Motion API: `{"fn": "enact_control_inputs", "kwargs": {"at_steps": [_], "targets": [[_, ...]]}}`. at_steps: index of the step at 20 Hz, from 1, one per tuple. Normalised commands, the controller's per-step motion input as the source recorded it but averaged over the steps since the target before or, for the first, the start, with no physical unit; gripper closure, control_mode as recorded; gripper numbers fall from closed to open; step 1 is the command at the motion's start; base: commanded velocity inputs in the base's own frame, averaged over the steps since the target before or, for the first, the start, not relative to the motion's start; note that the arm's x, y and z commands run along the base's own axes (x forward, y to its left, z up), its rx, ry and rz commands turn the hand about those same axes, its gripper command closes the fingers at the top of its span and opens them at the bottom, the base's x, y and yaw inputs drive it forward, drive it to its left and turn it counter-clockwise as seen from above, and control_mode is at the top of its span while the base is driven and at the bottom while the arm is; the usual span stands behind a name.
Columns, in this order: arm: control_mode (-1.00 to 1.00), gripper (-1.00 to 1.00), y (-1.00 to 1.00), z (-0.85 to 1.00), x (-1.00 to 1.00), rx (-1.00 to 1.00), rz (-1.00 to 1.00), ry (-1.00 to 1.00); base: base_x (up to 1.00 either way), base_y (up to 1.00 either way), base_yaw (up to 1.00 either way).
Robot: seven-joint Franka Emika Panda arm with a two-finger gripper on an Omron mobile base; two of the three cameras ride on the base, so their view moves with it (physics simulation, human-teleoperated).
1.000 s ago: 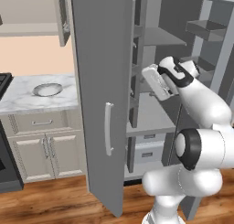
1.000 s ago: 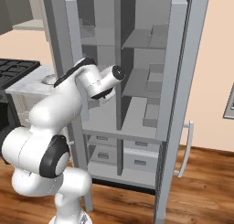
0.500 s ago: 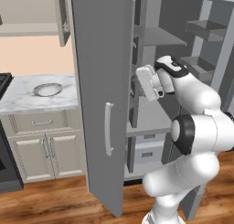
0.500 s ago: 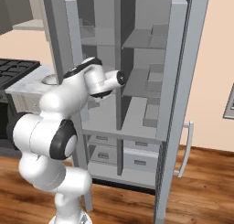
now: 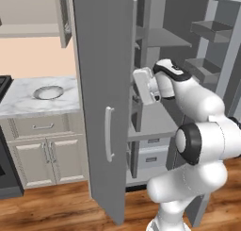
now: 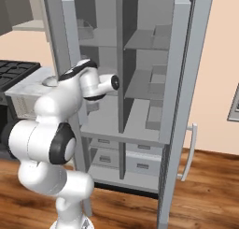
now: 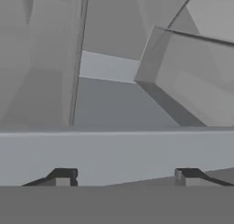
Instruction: Move the hot dog bun to the plate on the dining table and place the condiment next to that plate. Then navigate to the fridge and take the sausage and place it on the plate as well.
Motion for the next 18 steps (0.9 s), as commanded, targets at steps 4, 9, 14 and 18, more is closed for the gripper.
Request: {"fn": "enact_control_inputs", "kwargs": {"at_steps": [4,9,14,18], "targets": [[-1.00,-1.00,0.93,0.00,-0.28,0.00,-0.01,-0.05,0.00,0.00,0.00],[-1.00,-1.00,1.00,-0.03,-0.33,-0.01,-0.01,-0.06,0.00,0.00,0.00],[-1.00,-1.00,1.00,-0.02,-0.13,-0.03,-0.05,-0.02,0.00,0.00,0.00],[-1.00,-1.00,1.00,0.00,-0.01,-0.05,-0.06,0.00,0.00,0.00,0.00]]}}
